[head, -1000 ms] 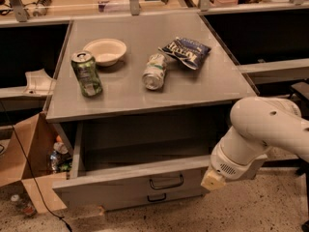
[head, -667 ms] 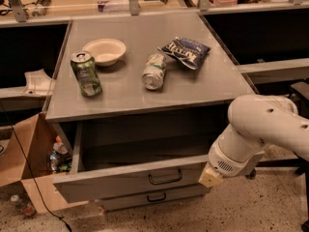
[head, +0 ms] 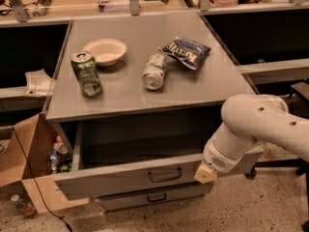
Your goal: Close top drawer
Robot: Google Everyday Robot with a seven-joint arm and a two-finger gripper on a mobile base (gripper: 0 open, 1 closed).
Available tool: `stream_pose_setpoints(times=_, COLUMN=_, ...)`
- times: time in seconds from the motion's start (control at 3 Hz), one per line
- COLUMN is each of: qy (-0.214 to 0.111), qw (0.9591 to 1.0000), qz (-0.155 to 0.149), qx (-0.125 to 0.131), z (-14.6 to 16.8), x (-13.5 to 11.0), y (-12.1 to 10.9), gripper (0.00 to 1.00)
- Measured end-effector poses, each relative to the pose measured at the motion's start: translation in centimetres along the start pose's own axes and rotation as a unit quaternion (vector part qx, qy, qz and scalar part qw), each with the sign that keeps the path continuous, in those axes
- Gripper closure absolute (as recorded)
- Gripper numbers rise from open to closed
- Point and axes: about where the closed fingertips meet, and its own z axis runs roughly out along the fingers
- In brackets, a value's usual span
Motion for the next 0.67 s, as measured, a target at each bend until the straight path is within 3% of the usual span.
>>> stream_pose_setpoints(times=0.33, qy=0.0, qw=1.0, qz=0.0, qx=0.0, z=0.0, x=0.0, y=0.1, gripper=1.0)
stream_pose_setpoints(times=0.67, qy=-0.023, qw=0.9989, qz=-0.003, qx=0.04, z=-0.5, x=-4.2, y=-3.3, gripper=1.0)
